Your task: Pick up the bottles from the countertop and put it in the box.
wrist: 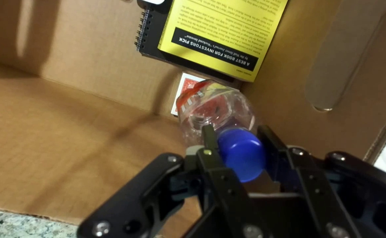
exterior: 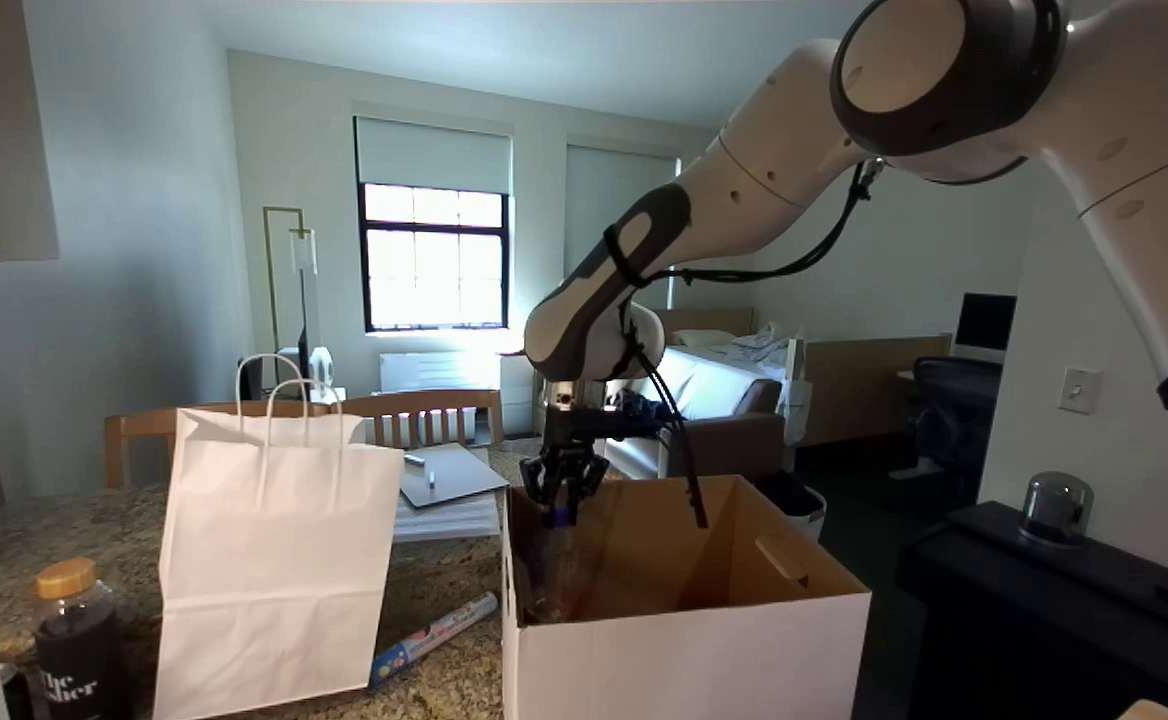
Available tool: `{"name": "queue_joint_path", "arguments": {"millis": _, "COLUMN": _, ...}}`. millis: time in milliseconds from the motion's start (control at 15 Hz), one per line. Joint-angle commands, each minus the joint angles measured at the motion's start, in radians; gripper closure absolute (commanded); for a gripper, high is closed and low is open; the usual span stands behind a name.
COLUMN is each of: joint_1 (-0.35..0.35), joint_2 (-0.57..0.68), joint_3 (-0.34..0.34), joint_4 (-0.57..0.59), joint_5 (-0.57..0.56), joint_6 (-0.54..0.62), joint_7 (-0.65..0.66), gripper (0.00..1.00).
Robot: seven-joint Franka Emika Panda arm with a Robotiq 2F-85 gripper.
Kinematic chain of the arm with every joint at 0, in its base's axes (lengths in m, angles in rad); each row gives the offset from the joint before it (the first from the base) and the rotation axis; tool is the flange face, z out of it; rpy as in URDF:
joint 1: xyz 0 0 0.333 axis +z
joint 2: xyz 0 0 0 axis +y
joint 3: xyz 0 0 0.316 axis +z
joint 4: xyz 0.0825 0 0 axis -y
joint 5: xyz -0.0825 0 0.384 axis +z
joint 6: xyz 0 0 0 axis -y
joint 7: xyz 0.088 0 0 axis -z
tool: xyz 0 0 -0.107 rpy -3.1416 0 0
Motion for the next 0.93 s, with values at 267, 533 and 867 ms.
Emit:
{"name": "queue_joint_path", "arguments": {"millis": 267, "joint_1": -0.001, "joint_2": -0.022, "joint_3": 0.002, "joint_4": -0.042, "joint_5": -0.003, "joint_6": 0.049, "joint_7": 0.003, "gripper": 0.86}}
{"name": "queue_joint_path", "arguments": {"millis": 533, "joint_1": -0.026, "joint_2": -0.023, "joint_3": 0.027, "joint_4": -0.035, "joint_5": 0.022, "joint_6": -0.037, "joint_7": -0.05, "gripper": 0.86}}
{"name": "queue_joint_path", "arguments": {"millis": 867, "joint_1": 0.001, "joint_2": -0.076, "joint_3": 0.015, "joint_4": -0.151, "joint_5": -0.001, "joint_6": 0.03, "joint_7": -0.009, "gripper": 0.86}}
